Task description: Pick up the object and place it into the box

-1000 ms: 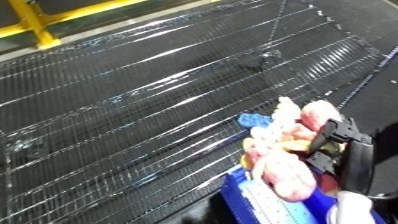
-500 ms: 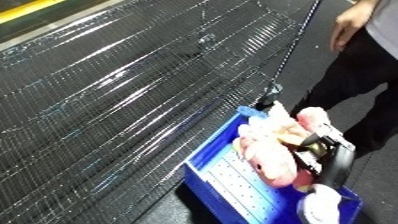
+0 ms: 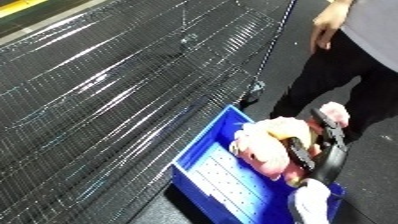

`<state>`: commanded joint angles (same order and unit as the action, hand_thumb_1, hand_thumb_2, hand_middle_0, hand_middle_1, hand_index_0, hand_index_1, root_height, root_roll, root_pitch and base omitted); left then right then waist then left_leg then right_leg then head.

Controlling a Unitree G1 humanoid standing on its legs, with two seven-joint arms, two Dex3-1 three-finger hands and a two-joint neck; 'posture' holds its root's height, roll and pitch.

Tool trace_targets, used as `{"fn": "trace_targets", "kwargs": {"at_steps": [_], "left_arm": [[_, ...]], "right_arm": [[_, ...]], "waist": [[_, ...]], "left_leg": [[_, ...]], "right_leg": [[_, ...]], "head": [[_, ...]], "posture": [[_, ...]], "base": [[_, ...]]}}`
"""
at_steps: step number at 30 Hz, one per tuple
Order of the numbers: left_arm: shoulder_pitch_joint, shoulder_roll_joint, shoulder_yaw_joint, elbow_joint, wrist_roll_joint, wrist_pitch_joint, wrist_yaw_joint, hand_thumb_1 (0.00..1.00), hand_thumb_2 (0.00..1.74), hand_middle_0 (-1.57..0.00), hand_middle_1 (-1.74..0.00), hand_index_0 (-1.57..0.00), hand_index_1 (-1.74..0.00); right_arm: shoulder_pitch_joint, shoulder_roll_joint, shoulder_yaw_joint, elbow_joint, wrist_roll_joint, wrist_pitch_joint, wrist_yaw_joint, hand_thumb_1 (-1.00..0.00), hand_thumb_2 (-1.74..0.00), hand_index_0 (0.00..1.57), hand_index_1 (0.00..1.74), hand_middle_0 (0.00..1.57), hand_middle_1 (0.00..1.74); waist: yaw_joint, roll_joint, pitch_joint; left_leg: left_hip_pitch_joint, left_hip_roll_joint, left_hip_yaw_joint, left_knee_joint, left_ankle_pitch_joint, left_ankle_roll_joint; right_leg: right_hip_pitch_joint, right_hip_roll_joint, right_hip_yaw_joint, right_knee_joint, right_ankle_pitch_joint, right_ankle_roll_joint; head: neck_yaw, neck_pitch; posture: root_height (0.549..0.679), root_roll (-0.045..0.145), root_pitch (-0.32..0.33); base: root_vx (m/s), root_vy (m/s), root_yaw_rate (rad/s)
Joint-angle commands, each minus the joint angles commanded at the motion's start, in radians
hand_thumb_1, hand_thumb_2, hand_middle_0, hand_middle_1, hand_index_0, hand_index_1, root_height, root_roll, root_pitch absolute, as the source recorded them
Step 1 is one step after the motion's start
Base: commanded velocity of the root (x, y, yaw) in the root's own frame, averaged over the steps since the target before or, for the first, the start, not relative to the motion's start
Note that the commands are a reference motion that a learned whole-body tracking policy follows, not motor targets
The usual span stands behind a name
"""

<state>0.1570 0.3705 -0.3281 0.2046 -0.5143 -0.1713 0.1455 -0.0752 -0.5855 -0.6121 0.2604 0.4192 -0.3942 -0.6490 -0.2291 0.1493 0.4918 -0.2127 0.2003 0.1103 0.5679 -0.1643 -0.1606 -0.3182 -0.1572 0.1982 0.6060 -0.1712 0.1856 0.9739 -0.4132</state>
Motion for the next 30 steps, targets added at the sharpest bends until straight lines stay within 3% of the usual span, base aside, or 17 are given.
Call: {"fn": "trace_targets", "kwargs": {"at_steps": [14,24,30], "left_arm": [[0.007,0.005,0.006,0.001,0.016,0.009,-0.004,1.0,1.74,-1.57,-1.74,-1.57,-1.74],[0.017,0.005,0.006,-0.002,0.018,0.014,-0.003,1.0,1.74,-1.57,-1.74,-1.57,-1.74],[0.019,-0.001,0.018,-0.001,0.012,0.022,-0.006,1.0,1.74,-1.57,-1.74,-1.57,-1.74]], "right_arm": [[0.006,0.05,0.022,-0.019,-0.008,-0.001,0.0,0.0,0.0,0.0,0.0,0.0,0.0],[0.004,0.05,0.048,-0.011,-0.006,0.013,0.013,0.0,0.0,0.0,0.0,0.0,0.0],[0.007,0.07,0.08,-0.028,0.012,0.012,0.053,0.0,0.0,0.0,0.0,0.0,0.0]], "waist": [[0.018,-0.012,-0.002],[0.031,-0.014,-0.001],[0.046,-0.02,-0.001]], "left_leg": [[-0.004,0.004,-0.004,-0.006,0.008,-0.002],[-0.006,0.002,-0.009,-0.016,0.018,-0.0043],[-0.011,0.0,-0.016,-0.011,0.019,-0.0051]], "right_leg": [[-0.001,0.0036,-0.004,0.001,-0.003,0.002],[-0.001,0.0045,-0.007,-0.002,-0.002,0.0024],[0.0,0.0071,-0.011,0.003,-0.005,0.0015]], "head": [[0.004,-0.02],[-0.001,-0.04],[-0.046,-0.058]], "posture": [[0.636,0.093,-0.167],[0.636,0.094,-0.165],[0.636,0.093,-0.168]], "base": [[0.011,-0.011,0.023],[0.009,-0.004,0.03],[0.003,-0.007,0.042]]}}
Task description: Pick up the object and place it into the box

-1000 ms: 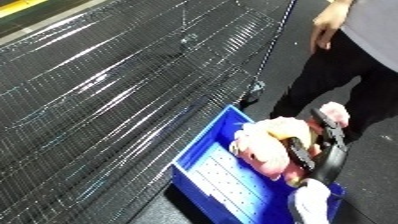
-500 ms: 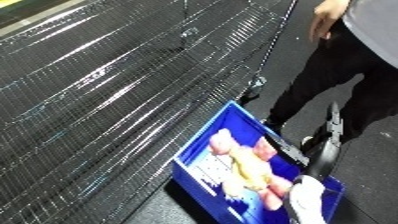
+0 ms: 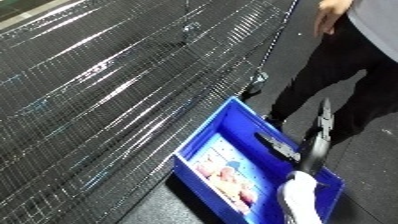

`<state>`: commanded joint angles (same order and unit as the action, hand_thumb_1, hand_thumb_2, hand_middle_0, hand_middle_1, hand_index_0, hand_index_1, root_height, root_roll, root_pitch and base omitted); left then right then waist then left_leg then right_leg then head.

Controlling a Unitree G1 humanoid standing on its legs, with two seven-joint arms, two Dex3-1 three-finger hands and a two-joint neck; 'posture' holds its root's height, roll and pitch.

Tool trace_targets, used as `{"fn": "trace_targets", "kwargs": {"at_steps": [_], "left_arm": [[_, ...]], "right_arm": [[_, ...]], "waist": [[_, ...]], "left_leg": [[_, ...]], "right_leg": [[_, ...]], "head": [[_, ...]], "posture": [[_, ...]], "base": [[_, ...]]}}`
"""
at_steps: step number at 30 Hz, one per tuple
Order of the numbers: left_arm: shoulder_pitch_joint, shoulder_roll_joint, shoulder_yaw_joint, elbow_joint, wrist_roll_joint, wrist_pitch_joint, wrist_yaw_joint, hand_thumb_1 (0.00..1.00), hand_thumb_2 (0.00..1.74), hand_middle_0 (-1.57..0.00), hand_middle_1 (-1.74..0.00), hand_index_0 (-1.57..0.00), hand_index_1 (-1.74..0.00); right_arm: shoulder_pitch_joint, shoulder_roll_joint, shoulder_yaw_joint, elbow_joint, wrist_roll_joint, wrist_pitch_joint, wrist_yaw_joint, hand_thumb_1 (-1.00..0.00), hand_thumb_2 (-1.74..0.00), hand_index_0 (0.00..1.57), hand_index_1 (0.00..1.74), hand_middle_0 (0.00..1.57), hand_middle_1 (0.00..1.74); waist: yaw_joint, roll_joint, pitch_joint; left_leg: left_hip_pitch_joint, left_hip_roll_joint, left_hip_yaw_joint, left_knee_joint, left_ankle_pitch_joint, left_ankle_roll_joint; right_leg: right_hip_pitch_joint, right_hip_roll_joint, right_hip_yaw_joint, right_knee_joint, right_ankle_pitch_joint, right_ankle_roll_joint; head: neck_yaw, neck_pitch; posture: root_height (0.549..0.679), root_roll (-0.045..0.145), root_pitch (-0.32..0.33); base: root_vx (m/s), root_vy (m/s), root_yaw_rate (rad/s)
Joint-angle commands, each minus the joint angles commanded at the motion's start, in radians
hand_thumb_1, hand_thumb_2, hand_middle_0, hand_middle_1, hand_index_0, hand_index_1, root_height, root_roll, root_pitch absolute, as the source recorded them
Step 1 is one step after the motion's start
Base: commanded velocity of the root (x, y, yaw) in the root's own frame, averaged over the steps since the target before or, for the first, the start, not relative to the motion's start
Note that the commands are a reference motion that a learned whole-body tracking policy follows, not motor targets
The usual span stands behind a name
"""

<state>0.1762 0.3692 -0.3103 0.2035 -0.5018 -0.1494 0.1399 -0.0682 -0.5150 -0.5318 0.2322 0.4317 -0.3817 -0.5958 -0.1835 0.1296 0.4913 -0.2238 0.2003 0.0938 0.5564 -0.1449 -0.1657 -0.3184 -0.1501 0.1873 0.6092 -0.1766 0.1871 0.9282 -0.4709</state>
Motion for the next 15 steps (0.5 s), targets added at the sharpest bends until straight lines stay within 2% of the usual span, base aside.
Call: {"fn": "trace_targets", "kwargs": {"at_steps": [5,9,15], "left_arm": [[0.01,-0.007,0.028,-0.005,-0.004,0.015,-0.006,1.0,1.74,-1.57,-1.74,-1.57,-1.74],[0.022,-0.014,0.048,-0.012,0.003,0.021,-0.005,1.0,1.74,-1.57,-1.74,-1.57,-1.74],[0.042,-0.023,0.079,-0.045,0.007,0.028,0.0,1.0,1.74,-1.57,-1.74,-1.57,-1.74]], "right_arm": [[0.028,0.014,0.053,-0.065,0.033,0.02,0.096,0.0,0.0,0.0,0.0,0.0,0.0],[0.034,0.012,0.082,-0.105,0.027,0.041,0.13,0.0,0.0,0.0,0.0,0.0,0.0],[0.032,0.017,0.142,-0.145,0.011,0.074,0.182,0.0,0.0,0.0,0.0,0.0,0.0]], "waist": [[0.015,-0.015,-0.003],[0.035,-0.023,-0.006],[0.073,-0.035,0.002]], "left_leg": [[-0.005,0.0,-0.011,-0.003,0.005,-0.0026],[-0.009,-0.004,-0.024,-0.004,0.009,-0.0036],[-0.03,-0.017,-0.05,0.009,0.013,-0.0012]], "right_leg": [[0.004,0.0018,-0.008,-0.002,0.0,0.0009],[0.009,0.0025,-0.014,-0.004,0.002,0.0022],[0.01,0.0026,-0.022,0.006,0.004,0.0011]], "head": [[-0.071,-0.004],[-0.141,0.005],[-0.265,0.015]], "posture": [[0.636,0.088,-0.168],[0.636,0.083,-0.169],[0.635,0.075,-0.173]], "base": [[-0.013,-0.016,0.075],[-0.024,-0.012,0.097],[-0.042,-0.002,0.16]]}}
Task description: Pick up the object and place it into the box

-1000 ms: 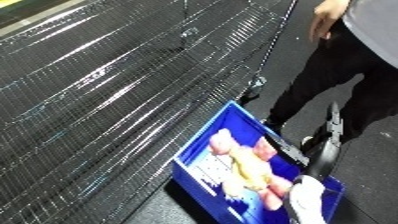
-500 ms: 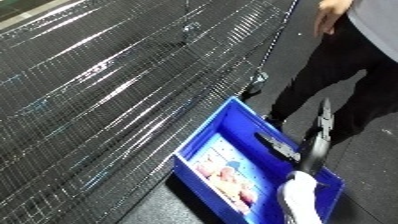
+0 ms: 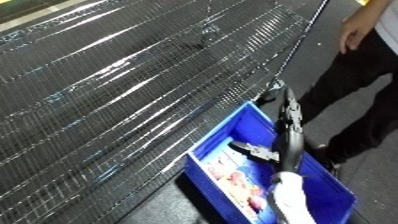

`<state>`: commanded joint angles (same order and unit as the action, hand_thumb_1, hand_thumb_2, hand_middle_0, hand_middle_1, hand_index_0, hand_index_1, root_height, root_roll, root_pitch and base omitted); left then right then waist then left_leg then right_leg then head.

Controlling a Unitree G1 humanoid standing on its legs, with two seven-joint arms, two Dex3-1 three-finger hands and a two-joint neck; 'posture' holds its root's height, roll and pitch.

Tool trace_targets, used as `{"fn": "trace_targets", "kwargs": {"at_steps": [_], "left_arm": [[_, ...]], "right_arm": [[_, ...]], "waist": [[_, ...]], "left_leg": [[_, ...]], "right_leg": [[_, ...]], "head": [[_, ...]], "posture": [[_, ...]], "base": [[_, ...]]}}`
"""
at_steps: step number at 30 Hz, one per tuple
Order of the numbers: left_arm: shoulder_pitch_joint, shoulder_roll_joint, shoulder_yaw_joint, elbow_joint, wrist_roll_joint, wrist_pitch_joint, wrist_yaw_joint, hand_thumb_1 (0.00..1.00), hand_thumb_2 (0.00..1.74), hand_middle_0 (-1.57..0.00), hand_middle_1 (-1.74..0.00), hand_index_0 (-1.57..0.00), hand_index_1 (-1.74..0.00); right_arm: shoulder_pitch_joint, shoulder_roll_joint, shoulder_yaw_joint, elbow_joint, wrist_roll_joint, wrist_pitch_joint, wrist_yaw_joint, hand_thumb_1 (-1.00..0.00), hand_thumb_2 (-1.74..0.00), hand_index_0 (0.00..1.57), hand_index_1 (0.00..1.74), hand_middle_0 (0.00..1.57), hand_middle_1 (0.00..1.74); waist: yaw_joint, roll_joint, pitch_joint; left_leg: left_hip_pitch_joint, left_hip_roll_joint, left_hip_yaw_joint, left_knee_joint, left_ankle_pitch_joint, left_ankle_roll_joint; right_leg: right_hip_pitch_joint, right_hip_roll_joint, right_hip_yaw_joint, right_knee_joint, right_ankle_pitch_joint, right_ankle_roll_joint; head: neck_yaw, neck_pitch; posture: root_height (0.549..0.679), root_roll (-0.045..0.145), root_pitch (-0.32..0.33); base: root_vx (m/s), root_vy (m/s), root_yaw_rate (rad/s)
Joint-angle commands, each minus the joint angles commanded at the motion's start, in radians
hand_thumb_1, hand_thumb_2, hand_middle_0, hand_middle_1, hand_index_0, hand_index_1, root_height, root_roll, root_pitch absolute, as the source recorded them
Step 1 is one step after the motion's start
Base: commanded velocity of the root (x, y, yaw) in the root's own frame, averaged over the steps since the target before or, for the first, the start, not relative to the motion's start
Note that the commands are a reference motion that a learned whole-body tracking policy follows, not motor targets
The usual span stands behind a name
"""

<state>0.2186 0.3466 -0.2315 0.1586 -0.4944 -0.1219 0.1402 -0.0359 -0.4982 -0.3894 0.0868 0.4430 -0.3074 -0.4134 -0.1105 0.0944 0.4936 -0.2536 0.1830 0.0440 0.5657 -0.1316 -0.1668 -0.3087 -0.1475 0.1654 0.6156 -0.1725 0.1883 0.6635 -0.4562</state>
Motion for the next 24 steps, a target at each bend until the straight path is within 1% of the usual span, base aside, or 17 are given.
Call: {"fn": "trace_targets", "kwargs": {"at_steps": [6,12,15,19,20,22,24], "left_arm": [[0.018,-0.009,0.029,-0.017,0.01,0.006,0.011,1.0,1.74,-1.57,-1.74,-1.57,-1.74],[0.014,-0.016,0.054,-0.029,0.024,0.011,0.032,1.0,1.74,-1.57,-1.74,-1.57,-1.74],[0.007,-0.02,0.062,-0.027,0.03,0.014,0.039,1.0,1.74,-1.57,-1.74,-1.57,-1.74],[0.0,-0.02,0.07,-0.02,0.037,0.021,0.046,1.0,1.74,-1.57,-1.74,-1.57,-1.74],[-0.002,-0.019,0.072,-0.018,0.038,0.023,0.048,1.0,1.74,-1.57,-1.74,-1.57,-1.74],[-0.006,-0.018,0.075,-0.019,0.041,0.024,0.05,1.0,1.74,-1.57,-1.74,-1.57,-1.74],[-0.009,-0.016,0.078,-0.02,0.043,0.025,0.049,1.0,1.74,-1.57,-1.74,-1.57,-1.74]], "right_arm": [[-0.012,0.016,0.065,-0.034,-0.022,0.028,0.036,0.0,0.0,0.0,0.0,0.0,0.0],[-0.044,0.022,0.127,-0.056,-0.073,0.058,0.047,0.0,0.0,0.0,0.0,0.0,0.0],[-0.057,0.025,0.15,-0.064,-0.093,0.069,0.051,0.0,0.0,0.0,0.0,0.0,0.0],[-0.072,0.035,0.171,-0.074,-0.132,0.08,0.044,0.0,0.0,0.0,0.0,0.0,0.0],[-0.076,0.04,0.175,-0.076,-0.142,0.082,0.041,0.0,0.0,0.0,0.0,0.0,0.0],[-0.081,0.048,0.183,-0.08,-0.155,0.085,0.037,0.0,0.0,0.0,0.0,0.0,0.0],[-0.085,0.053,0.191,-0.083,-0.163,0.087,0.037,0.0,0.0,0.0,0.0,0.0,0.0]], "waist": [[0.033,-0.012,0.005],[0.065,-0.029,0.01],[0.078,-0.036,0.011],[0.092,-0.042,0.013],[0.095,-0.044,0.014],[0.1,-0.046,0.017],[0.104,-0.049,0.019]], "left_leg": [[-0.021,-0.01,-0.021,0.013,0.002,0.0018],[-0.041,-0.018,-0.042,0.033,0.001,0.0038],[-0.046,-0.022,-0.049,0.039,0.0,0.0053],[-0.05,-0.024,-0.055,0.044,0.001,0.0077],[-0.051,-0.025,-0.056,0.045,0.001,0.0084],[-0.054,-0.027,-0.059,0.047,0.001,0.0096],[-0.057,-0.028,-0.061,0.048,0.0,0.0104]], "right_leg": [[0.0,-0.0006,-0.007,0.008,0.003,0.0002],[-0.001,-0.0046,-0.014,0.022,0.005,-0.0005],[-0.002,-0.0061,-0.017,0.028,0.004,-0.001],[-0.002,-0.0079,-0.022,0.034,0.005,-0.0023],[-0.003,-0.0081,-0.023,0.036,0.005,-0.0027],[-0.005,-0.0073,-0.023,0.04,0.004,-0.0035],[-0.007,-0.0058,-0.023,0.043,0.003,-0.0041]], "head": [[-0.142,0.007],[-0.293,0.016],[-0.335,0.024],[-0.416,0.047],[-0.435,0.066],[-0.451,0.092],[-0.466,0.101]], "posture": [[0.634,0.067,-0.176],[0.632,0.06,-0.182],[0.631,0.058,-0.185],[0.63,0.054,-0.19],[0.629,0.054,-0.192],[0.629,0.053,-0.193],[0.628,0.052,-0.193]], "base": [[-0.04,0.014,0.144],[-0.04,0.017,0.129],[-0.026,0.014,0.091],[-0.014,0.014,0.064],[-0.013,0.015,0.063],[-0.008,0.013,0.047],[-0.002,0.011,0.021]]}}
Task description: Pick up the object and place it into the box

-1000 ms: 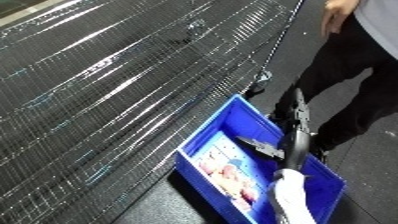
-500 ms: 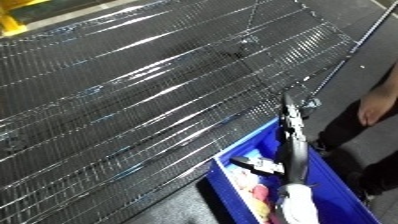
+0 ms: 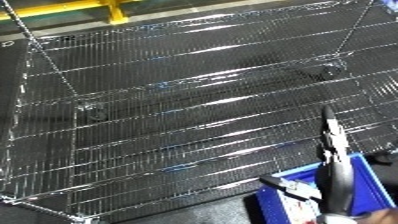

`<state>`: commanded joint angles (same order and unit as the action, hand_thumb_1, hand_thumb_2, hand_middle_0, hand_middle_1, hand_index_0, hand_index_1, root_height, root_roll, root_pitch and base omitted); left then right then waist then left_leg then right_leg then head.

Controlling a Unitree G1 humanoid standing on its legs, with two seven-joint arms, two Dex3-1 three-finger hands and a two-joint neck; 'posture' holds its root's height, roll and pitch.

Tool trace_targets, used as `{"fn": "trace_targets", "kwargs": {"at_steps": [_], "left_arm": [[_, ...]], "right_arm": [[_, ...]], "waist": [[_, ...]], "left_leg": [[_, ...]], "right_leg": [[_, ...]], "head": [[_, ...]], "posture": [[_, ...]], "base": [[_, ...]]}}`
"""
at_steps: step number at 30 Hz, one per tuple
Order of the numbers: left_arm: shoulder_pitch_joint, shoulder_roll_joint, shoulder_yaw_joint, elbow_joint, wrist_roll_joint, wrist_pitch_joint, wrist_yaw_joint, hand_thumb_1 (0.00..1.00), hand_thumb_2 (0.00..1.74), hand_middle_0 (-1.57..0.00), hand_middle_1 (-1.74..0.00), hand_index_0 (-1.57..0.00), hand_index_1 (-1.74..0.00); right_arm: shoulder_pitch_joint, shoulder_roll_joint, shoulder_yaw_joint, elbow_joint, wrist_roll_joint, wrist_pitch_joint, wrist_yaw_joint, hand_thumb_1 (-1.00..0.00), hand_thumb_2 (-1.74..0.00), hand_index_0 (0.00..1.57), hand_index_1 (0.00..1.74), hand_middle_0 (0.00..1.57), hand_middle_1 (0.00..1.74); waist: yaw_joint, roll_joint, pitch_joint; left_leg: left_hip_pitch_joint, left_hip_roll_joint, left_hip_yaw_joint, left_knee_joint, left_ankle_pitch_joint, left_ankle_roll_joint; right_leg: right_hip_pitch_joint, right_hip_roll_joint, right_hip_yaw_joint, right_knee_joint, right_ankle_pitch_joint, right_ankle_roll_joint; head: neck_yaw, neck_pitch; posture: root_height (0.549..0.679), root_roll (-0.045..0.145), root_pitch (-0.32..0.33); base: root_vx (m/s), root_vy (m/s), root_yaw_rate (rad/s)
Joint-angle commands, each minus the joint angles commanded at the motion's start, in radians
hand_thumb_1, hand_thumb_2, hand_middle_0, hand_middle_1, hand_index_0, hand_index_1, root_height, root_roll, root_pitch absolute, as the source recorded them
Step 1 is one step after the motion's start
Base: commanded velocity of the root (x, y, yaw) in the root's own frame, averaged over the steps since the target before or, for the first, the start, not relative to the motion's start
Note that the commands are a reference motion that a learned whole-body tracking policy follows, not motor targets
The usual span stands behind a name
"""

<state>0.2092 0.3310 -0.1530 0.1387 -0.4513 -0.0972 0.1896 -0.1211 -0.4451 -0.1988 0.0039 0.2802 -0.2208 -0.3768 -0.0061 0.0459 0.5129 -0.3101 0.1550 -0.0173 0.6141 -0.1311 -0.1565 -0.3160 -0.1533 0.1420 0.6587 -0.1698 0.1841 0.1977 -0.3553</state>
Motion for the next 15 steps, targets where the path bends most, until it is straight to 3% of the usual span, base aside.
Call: {"fn": "trace_targets", "kwargs": {"at_steps": [6,15], "left_arm": [[-0.011,0.002,0.003,0.003,0.008,0.006,-0.004,1.0,1.74,-1.57,-1.74,-1.57,-1.74],[-0.023,-0.002,0.014,0.003,0.02,0.006,0.005,1.0,1.74,-1.57,-1.74,-1.57,-1.74]], "right_arm": [[-0.012,0.003,0.032,-0.005,-0.028,0.009,0.01,0.0,0.0,0.0,0.0,0.0,0.0],[-0.013,0.01,0.06,-0.004,-0.037,0.018,0.024,0.0,0.0,0.0,0.0,0.0,0.0]], "waist": [[0.01,-0.009,0.002],[0.02,-0.015,0.003]], "left_leg": [[-0.002,-0.001,-0.003,0.003,-0.001,0.0024],[0.005,0.002,0.0,-0.003,-0.003,0.0034]], "right_leg": [[-0.006,0.0035,0.0,0.007,-0.004,-0.0012],[-0.007,0.0075,-0.001,0.012,-0.014,0.001]], "head": [[-0.066,0.013],[-0.09,-0.012]], "posture": [[0.627,0.052,-0.193],[0.627,0.053,-0.189]], "base": [[0.01,0.008,0.011],[0.022,0.007,-0.01]]}}
